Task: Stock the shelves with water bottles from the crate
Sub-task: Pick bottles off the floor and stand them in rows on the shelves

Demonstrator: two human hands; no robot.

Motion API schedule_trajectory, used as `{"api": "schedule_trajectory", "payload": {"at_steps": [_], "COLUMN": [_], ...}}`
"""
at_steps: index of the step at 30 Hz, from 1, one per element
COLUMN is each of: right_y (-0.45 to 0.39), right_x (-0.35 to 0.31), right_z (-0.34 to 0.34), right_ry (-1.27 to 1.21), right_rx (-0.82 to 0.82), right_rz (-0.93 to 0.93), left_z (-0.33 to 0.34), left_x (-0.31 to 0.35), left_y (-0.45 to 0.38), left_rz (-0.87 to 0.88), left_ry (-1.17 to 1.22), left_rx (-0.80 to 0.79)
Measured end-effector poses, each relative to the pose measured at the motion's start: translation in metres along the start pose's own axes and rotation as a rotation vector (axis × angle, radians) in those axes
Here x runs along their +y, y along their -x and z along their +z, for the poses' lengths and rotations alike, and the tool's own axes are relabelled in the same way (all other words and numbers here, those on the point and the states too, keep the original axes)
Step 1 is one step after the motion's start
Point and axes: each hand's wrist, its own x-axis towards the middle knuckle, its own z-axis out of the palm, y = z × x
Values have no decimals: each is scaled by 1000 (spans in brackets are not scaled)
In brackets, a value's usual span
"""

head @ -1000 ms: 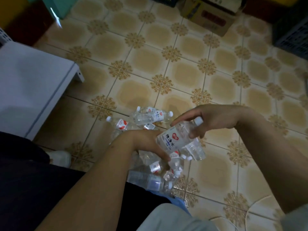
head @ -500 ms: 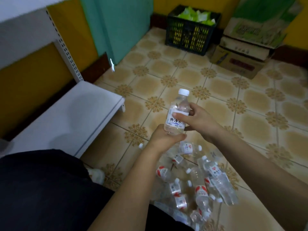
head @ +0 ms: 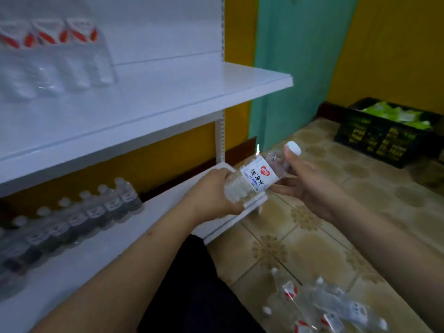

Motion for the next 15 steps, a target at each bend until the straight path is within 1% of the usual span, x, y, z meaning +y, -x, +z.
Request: {"api": "schedule_trajectory", "payload": {"at_steps": [3,5,8,11,15], "right_y": [-24,-37,-53,-59,-63], "right_x": [-11,-12,-5,15,44], "right_z": [60,101,165,233,328], "right_ry": [-110,-99,-62,-17,135], "right_rx": [-71,-132,-243,-359,-491], "right_rz": [86,130,190,251,297], "left_z": [-52,-80,-112,-129,-145], "left_x": [-39,-68,-118,-174,-247], "left_y": [16,34,68,105,153], "left_rz": [-36,-74,-175,-292,-498], "left_ry": [-197,-280,-342,-334,-116], "left_rx": [128,169,217,235,222]}}
